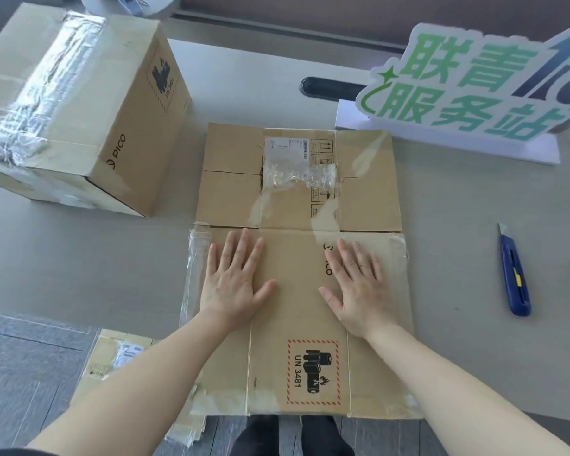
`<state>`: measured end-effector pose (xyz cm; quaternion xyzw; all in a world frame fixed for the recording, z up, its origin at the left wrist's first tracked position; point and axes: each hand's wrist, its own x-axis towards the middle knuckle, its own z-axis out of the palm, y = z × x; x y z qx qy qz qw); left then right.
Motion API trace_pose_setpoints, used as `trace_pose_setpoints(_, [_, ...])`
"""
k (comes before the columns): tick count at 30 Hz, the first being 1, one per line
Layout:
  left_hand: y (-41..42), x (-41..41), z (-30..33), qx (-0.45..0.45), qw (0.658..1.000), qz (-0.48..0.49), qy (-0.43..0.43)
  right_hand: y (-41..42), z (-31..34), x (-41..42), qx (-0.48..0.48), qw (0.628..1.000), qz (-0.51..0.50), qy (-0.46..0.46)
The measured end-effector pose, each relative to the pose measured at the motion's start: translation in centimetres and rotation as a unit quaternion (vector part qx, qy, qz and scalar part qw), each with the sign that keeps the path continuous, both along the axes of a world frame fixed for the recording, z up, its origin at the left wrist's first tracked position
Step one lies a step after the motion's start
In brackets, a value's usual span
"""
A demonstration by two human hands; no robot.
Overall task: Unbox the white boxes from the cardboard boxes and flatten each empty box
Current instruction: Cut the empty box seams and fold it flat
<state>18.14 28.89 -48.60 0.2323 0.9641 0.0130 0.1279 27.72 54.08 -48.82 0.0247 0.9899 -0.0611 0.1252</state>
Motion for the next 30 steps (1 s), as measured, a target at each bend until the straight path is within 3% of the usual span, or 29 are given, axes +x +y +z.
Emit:
trace_pose_setpoints(4, [0.2, 0.0, 1.0, -0.009, 1.0, -0.006, -0.003, -0.5, 0.8, -0.4, -0.021, 1.0, -0.019, 0.005])
trace_pose_setpoints(8, [2.1, -3.6, 2.6, 0.054, 0.998, 0.028, 0.015, -0.3, 2.2, -5.4, -0.057, 0.994, -0.069, 0.062])
trace_pose_setpoints(13, [4.6, -8.7, 1.3, 0.028, 0.999, 0.034, -0.013, 1.0, 0.8, -11.5, -0.015, 0.996, -0.088, -0.003])
trace_pose_setpoints(17, [4.3, -8.1, -0.5, 0.016, 0.999, 0.034, 0.028, 1.1, -0.6, -11.0, -0.006, 0.995, -0.085, 0.052])
trace_pose_setpoints(23, [4.5, -7.9, 0.1, 0.013, 0.999, 0.03, 0.026, 1.0, 0.1, -10.6, -0.029, 0.995, -0.081, 0.049])
trace_pose_setpoints(30, [2.9, 1.6, 1.8, 0.066, 0.996, -0.057, -0.022, -2.8, 2.0, -1.1, -0.058, 0.997, -0.055, -0.001])
